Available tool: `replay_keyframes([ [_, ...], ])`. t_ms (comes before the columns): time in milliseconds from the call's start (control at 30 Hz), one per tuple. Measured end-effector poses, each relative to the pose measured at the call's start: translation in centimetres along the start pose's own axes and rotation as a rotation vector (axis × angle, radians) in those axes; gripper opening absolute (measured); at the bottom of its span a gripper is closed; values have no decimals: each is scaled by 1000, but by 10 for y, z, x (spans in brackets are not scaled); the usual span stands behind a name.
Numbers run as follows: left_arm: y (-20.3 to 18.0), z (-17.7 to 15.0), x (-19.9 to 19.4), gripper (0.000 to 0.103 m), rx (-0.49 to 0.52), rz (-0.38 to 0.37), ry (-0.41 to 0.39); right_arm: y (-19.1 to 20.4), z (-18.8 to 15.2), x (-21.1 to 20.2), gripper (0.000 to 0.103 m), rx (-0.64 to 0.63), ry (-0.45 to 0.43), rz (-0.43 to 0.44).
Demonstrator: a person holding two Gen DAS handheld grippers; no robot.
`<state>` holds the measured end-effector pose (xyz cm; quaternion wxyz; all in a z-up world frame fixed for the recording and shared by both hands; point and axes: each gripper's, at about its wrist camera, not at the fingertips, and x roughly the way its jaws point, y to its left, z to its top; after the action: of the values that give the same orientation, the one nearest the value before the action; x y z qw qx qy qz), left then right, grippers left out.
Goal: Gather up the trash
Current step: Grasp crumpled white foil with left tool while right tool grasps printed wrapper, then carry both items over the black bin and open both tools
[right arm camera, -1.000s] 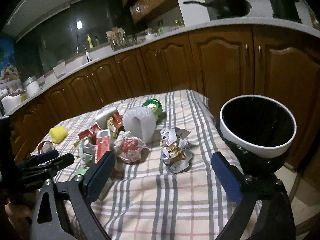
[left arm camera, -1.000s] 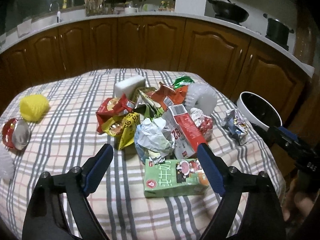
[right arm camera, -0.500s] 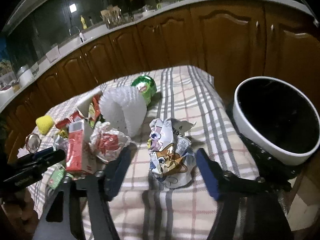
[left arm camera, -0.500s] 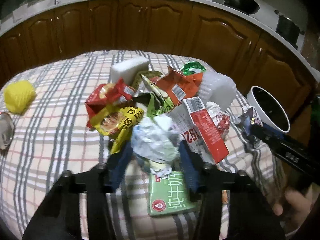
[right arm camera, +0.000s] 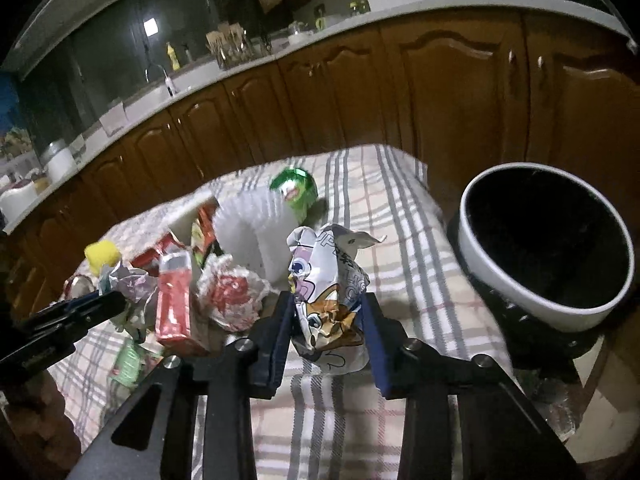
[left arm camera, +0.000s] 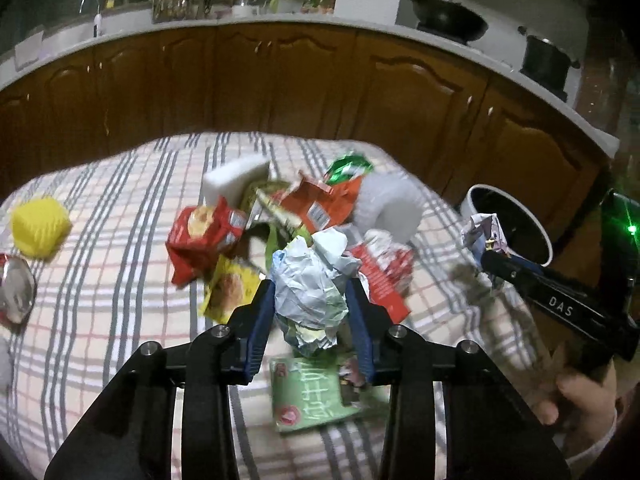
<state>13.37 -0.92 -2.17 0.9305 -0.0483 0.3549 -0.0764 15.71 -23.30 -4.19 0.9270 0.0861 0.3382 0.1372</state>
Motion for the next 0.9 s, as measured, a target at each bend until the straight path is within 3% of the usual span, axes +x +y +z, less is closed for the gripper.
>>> replay_keyframes([
  [333,-37,24,-15,35,55,-69,-59,-23,15,-33,35,39,-78,-13],
  [900,-147,45,42,35,208,-223,8,-107,14,-57,35,164,-115,-135],
])
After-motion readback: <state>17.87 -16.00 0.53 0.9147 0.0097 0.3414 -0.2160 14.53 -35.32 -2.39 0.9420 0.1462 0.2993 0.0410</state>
